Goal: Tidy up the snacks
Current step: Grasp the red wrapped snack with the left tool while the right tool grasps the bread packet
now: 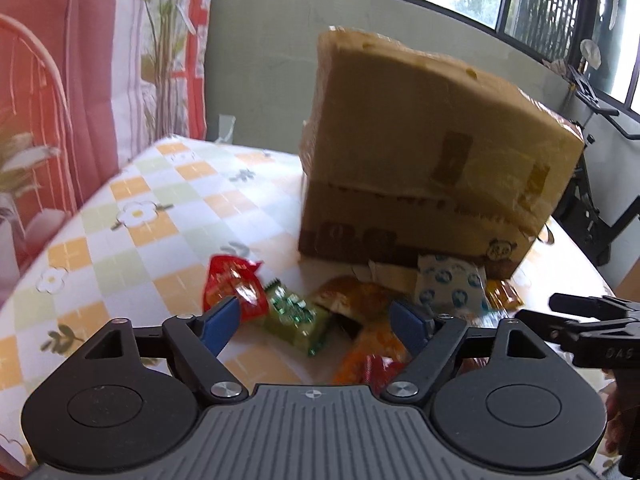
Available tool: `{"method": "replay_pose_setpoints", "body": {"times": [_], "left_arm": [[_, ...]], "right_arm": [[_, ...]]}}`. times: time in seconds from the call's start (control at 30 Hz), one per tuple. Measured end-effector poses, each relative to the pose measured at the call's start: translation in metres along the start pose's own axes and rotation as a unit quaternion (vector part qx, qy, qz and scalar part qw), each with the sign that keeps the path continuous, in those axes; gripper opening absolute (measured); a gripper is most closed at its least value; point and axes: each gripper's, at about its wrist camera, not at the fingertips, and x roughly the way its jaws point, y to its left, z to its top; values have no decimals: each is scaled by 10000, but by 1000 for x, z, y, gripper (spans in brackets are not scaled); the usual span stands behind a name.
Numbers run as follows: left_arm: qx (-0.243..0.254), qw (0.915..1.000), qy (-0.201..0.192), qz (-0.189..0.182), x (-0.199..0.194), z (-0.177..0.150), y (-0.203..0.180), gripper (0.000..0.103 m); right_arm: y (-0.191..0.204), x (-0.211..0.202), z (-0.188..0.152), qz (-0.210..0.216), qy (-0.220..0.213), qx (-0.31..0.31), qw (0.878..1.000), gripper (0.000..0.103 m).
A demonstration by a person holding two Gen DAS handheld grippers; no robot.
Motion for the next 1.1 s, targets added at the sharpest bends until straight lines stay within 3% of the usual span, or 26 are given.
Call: {"method": "replay_pose_setpoints", "body": {"times": [0.17,0.63,0.87,1.1], "left_arm": [[41,9998,118,-157,3,-8,-3,78],[188,9982,412,-399,12,-20,-16,71],[387,9946,613,-747,17,-28,-30,58],[581,9916,849,-787,23,-34,-46,57]], "right_arm": [[11,8,-8,108,147,-122,9998,96],[29,38,-21,-150,670,-592,9959,101],[21,26,-27,-75,550,-784,9954,81],[6,12,-35,-260,337,-677,9968,79]]}}
